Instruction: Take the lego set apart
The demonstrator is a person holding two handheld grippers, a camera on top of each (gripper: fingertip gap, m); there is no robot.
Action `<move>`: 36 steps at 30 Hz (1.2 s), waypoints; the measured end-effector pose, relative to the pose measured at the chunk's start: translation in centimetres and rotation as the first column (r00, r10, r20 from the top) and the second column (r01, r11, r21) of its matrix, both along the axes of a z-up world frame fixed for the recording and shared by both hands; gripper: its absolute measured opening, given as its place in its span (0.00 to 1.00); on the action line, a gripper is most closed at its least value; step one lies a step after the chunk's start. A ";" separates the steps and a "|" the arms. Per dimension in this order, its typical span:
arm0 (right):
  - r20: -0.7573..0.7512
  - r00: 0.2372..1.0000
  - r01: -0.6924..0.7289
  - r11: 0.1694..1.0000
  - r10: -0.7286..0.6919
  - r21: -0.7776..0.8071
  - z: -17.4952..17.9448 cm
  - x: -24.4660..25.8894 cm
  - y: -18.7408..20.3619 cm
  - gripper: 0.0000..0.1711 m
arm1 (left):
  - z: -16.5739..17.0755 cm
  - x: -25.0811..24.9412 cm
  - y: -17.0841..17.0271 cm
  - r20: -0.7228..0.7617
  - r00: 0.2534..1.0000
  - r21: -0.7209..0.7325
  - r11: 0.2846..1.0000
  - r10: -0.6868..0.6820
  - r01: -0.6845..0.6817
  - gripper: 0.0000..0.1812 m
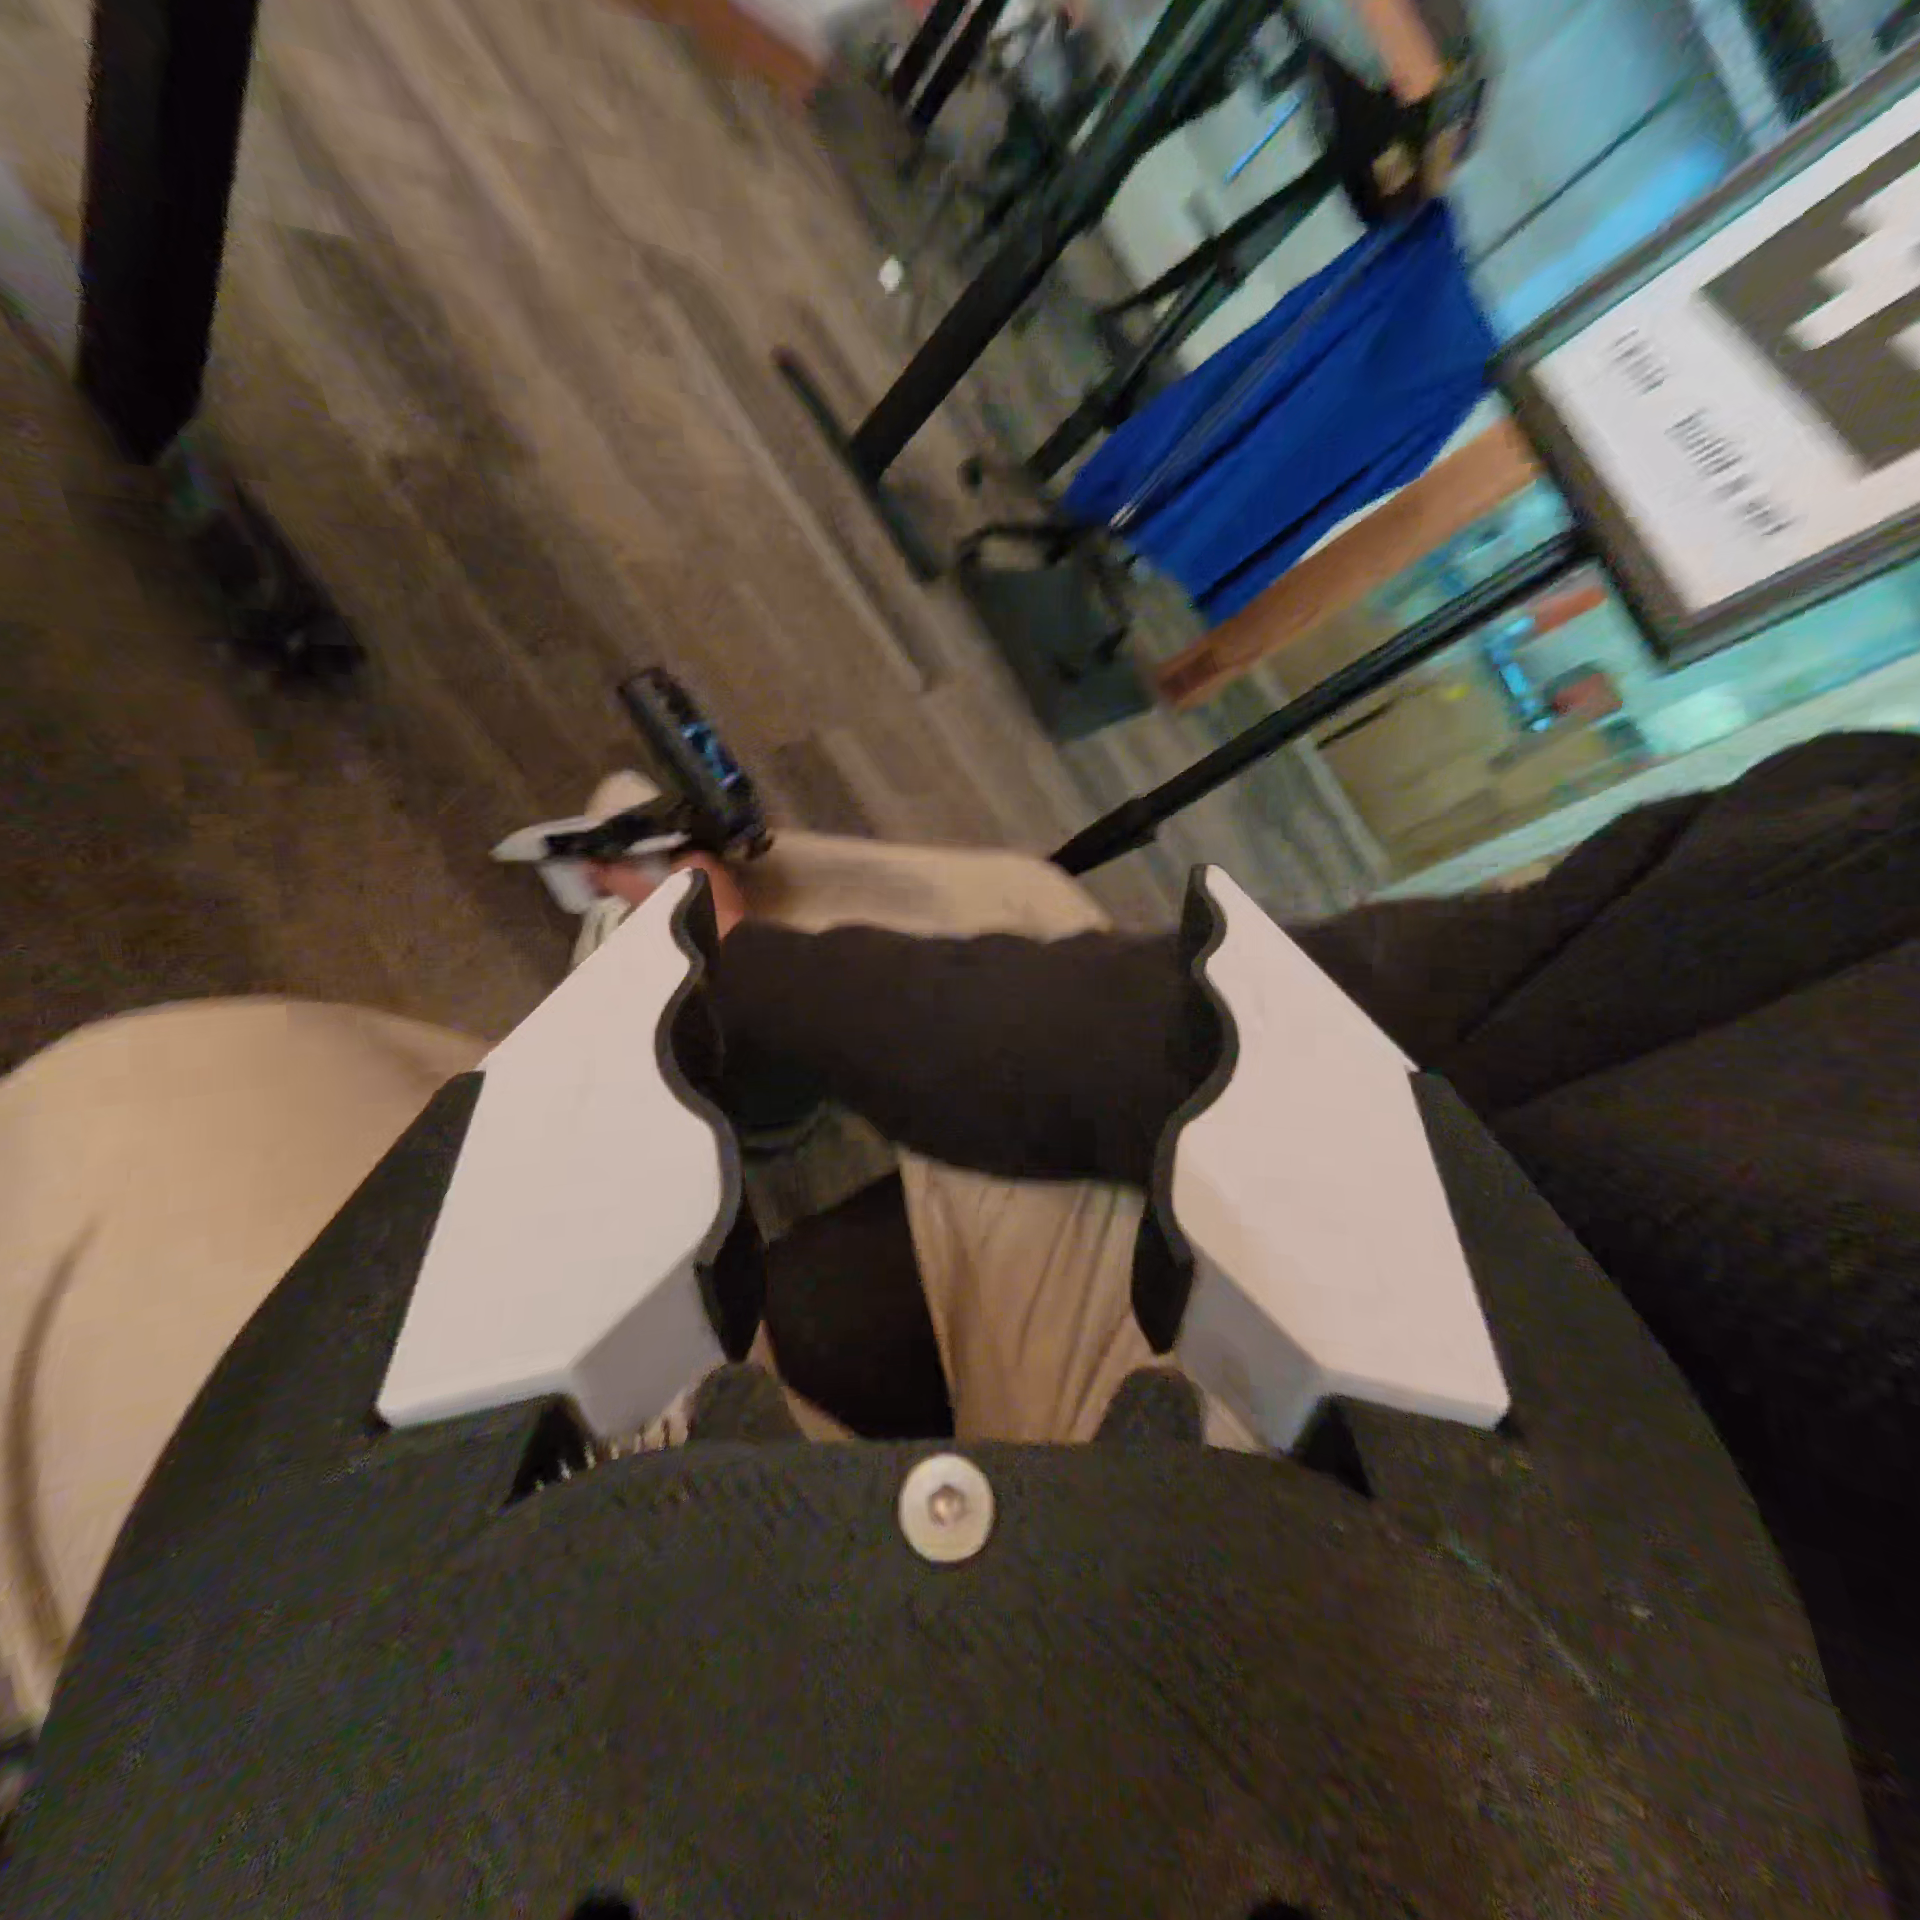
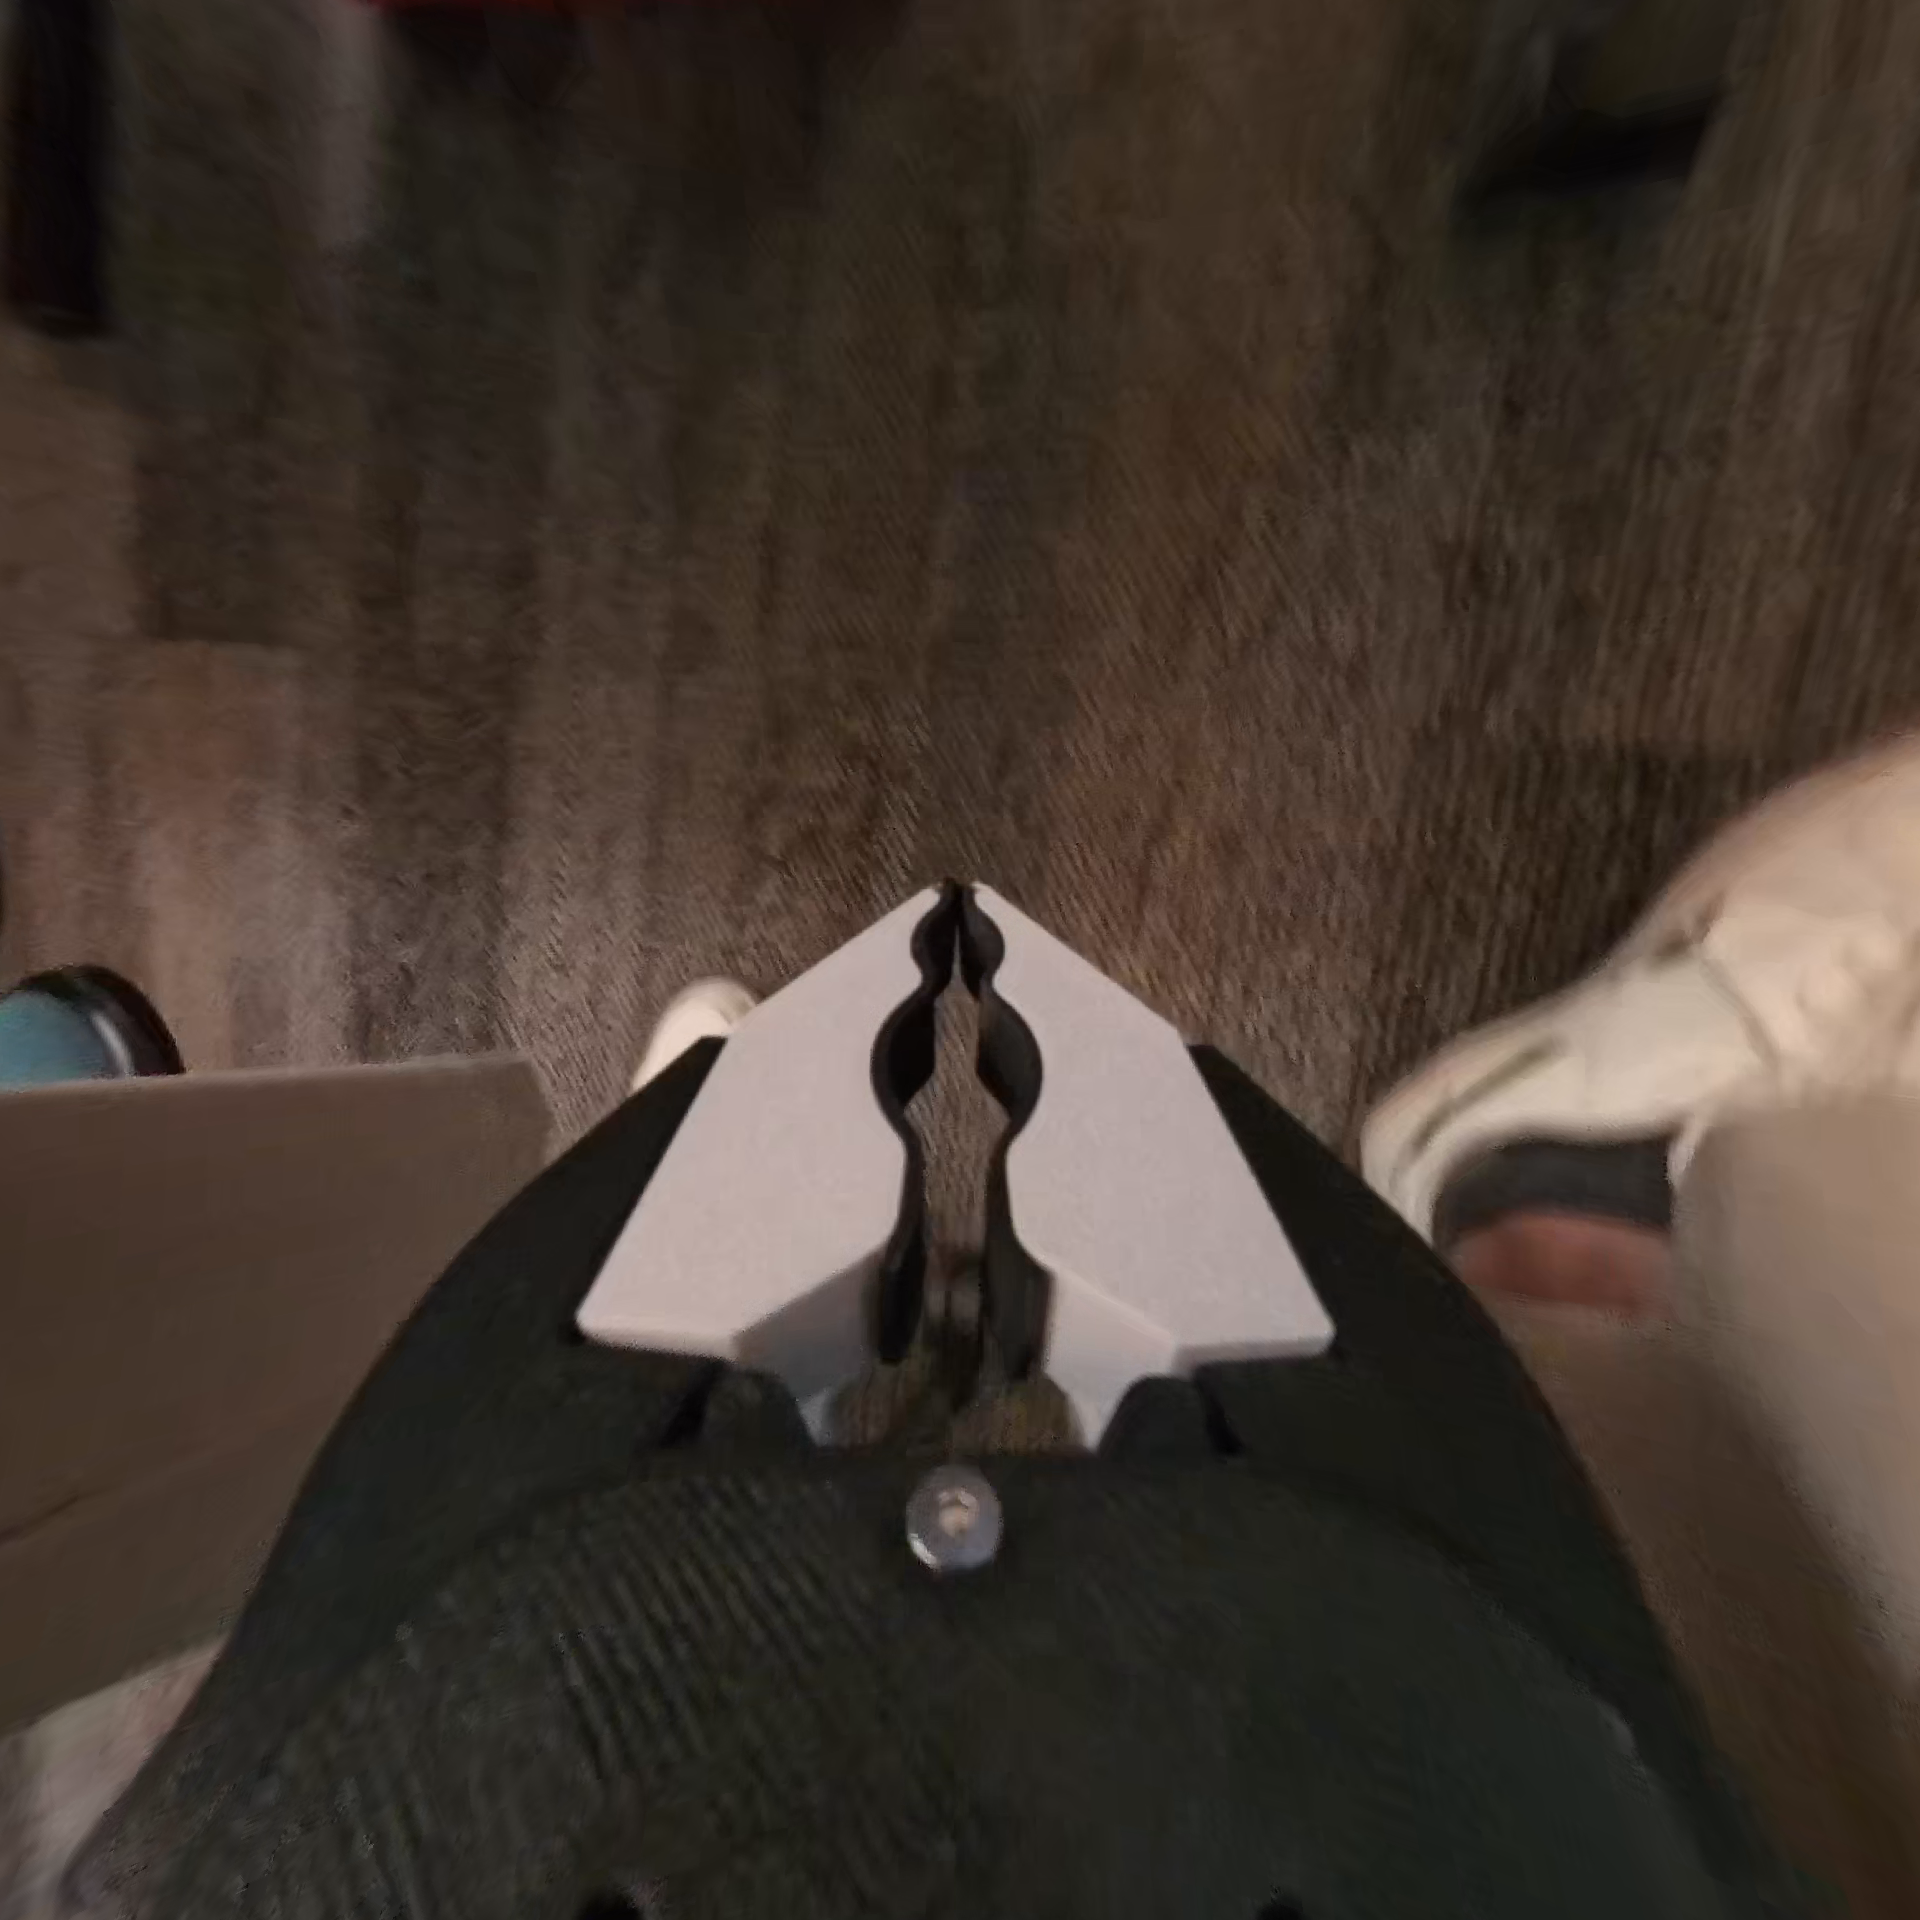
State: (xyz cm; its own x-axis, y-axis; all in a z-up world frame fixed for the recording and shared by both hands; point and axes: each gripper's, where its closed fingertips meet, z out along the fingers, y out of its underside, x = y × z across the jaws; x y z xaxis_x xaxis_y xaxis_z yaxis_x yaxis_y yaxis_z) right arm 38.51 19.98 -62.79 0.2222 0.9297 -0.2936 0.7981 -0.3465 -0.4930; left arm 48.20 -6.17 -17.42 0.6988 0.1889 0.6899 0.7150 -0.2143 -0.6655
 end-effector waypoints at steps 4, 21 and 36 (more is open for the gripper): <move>-0.337 0.913 -0.127 0.945 0.231 0.303 16.5 -5.9 -2.8 0.00 | 0.8 0.2 0.7 -0.096 0.995 -0.008 1.000 -0.007 0.006 0.48; -0.188 0.859 -0.332 0.799 0.475 0.502 19.3 27.0 3.3 0.10 | -0.9 5.6 2.7 -0.657 0.731 -0.298 0.954 -0.182 -0.030 0.00; 0.274 0.816 -0.516 0.855 0.509 -0.052 -18.8 37.0 1.1 0.18 | -13.1 0.5 8.2 -0.725 0.667 -0.481 0.820 -0.172 -0.310 0.24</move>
State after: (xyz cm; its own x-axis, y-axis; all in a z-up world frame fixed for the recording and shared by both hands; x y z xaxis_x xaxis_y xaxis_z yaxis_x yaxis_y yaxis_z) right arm 75.49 21.06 -81.57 -0.2216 0.9373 -0.2691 0.9585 0.1586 -0.2369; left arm 48.66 2.03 -30.54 0.8748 0.4111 -0.2564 0.0931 -0.6621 -0.7436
